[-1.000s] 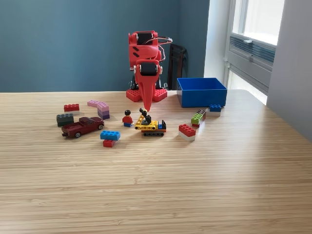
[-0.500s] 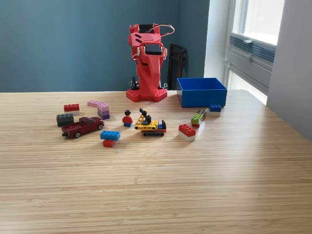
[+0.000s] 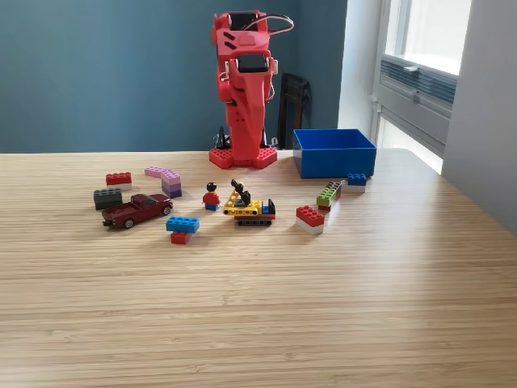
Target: Grasp a lego block and put it in the bin.
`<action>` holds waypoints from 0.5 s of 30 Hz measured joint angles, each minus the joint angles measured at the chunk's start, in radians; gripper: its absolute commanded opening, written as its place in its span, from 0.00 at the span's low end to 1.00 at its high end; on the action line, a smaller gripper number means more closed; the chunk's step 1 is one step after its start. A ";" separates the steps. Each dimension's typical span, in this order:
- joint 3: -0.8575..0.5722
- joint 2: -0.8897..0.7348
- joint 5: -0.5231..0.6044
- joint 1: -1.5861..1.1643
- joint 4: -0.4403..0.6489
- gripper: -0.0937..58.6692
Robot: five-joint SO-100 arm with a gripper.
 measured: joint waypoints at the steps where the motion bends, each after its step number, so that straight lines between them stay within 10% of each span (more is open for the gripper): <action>1: -0.044 -0.046 0.009 0.014 0.018 0.37; 15: -0.557 -0.502 0.060 0.261 0.172 0.40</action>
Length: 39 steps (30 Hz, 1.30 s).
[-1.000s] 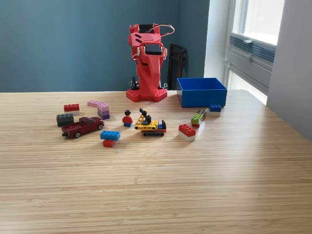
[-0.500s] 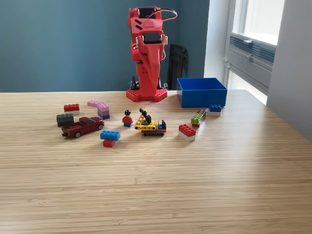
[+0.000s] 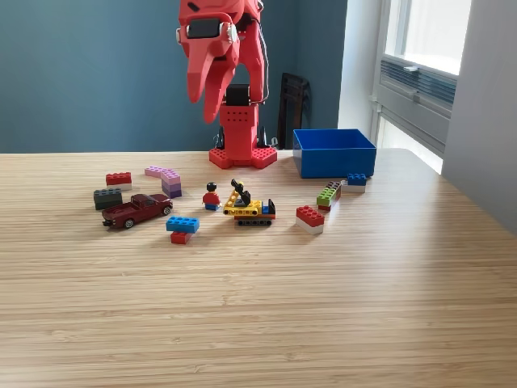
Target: Grasp a lego block and put it in the bin.
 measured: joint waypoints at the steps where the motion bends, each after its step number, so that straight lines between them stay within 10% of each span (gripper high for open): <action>1: -0.012 -0.028 0.000 0.012 0.012 0.40; 39: -0.407 -0.790 0.210 0.081 0.206 0.44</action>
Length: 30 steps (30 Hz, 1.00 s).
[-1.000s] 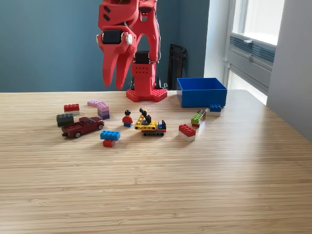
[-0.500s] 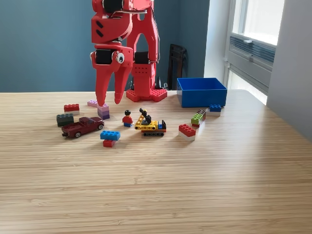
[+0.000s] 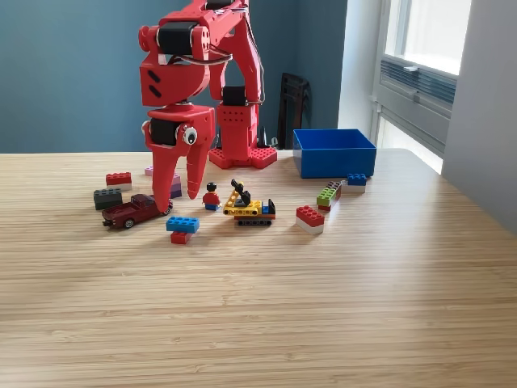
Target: Grasp a lego block and put it in the bin.
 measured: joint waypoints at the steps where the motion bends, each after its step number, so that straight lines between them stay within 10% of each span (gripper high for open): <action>1: -0.011 -0.015 0.002 0.000 0.000 0.44; 22: -0.089 -0.213 0.041 -0.035 0.000 0.43; 30: -0.101 -0.221 0.077 -0.034 0.000 0.17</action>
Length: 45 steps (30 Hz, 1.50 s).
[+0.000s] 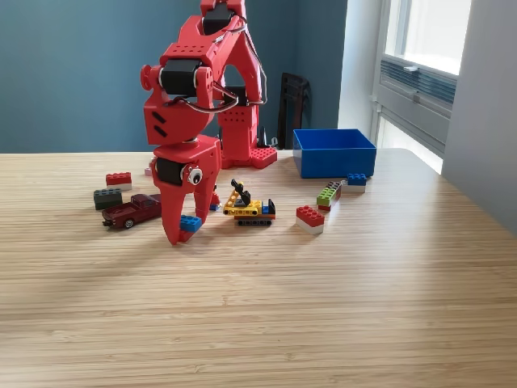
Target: Grasp a lego block and put it in the bin.
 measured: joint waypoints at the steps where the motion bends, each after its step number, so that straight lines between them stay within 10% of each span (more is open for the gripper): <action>1: -0.002 0.000 0.002 0.000 0.003 0.14; 8: -0.003 0.000 0.006 0.000 0.003 0.00; 35: -0.230 0.005 -0.100 0.012 0.219 0.00; 45: -0.193 0.278 -0.187 -0.074 0.267 0.00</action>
